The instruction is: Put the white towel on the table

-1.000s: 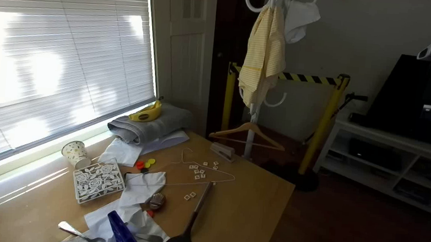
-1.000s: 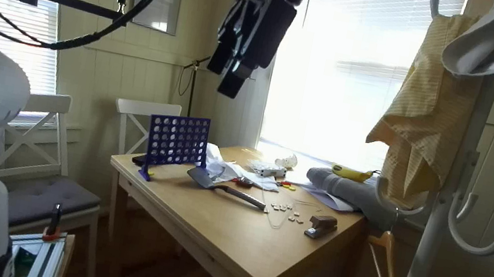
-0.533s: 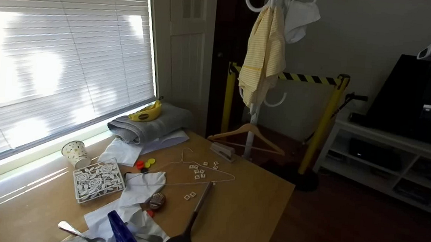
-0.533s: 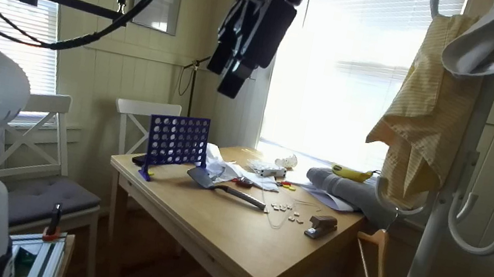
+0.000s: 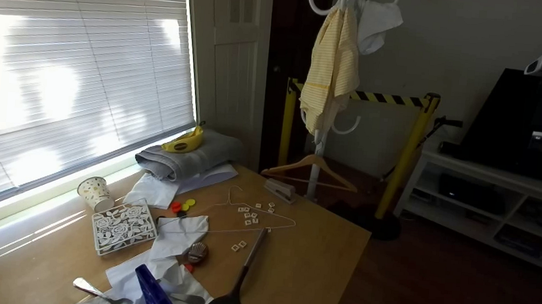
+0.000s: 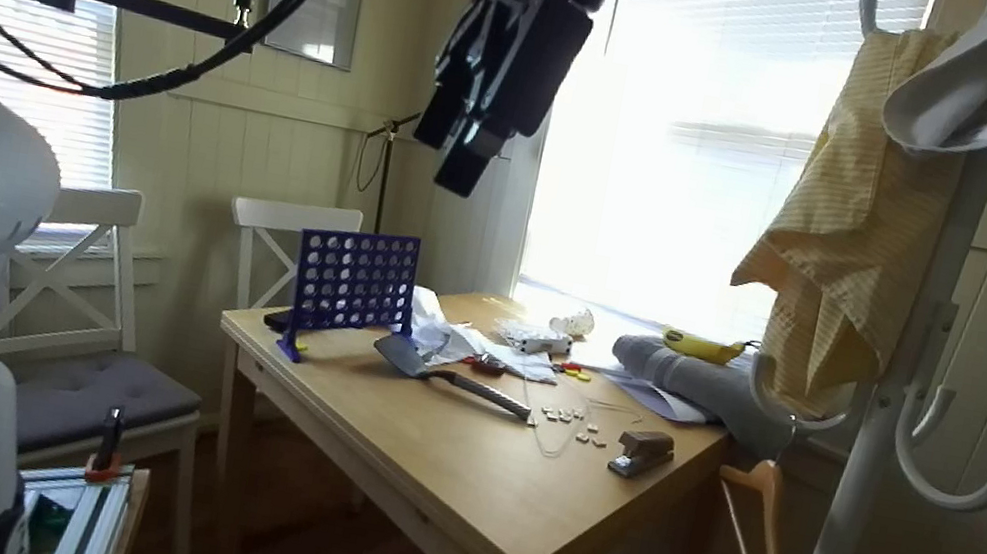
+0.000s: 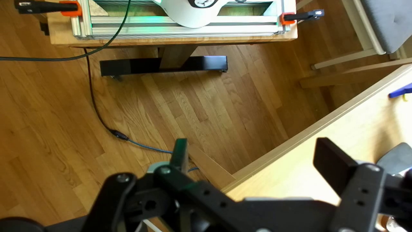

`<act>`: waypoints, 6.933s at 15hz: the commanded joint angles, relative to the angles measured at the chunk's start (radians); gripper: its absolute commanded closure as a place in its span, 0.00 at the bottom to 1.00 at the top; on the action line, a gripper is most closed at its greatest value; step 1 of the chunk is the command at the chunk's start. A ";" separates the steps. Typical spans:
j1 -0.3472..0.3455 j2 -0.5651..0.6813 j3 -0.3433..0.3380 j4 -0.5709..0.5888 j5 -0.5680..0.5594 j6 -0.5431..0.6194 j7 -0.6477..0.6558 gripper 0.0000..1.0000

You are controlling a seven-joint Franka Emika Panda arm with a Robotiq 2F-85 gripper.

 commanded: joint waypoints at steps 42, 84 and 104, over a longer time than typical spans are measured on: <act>-0.063 0.001 0.044 0.185 0.145 0.368 0.135 0.00; -0.073 0.610 0.008 0.786 0.750 0.754 -0.348 0.00; -0.097 0.687 0.084 0.819 0.893 0.860 -0.575 0.99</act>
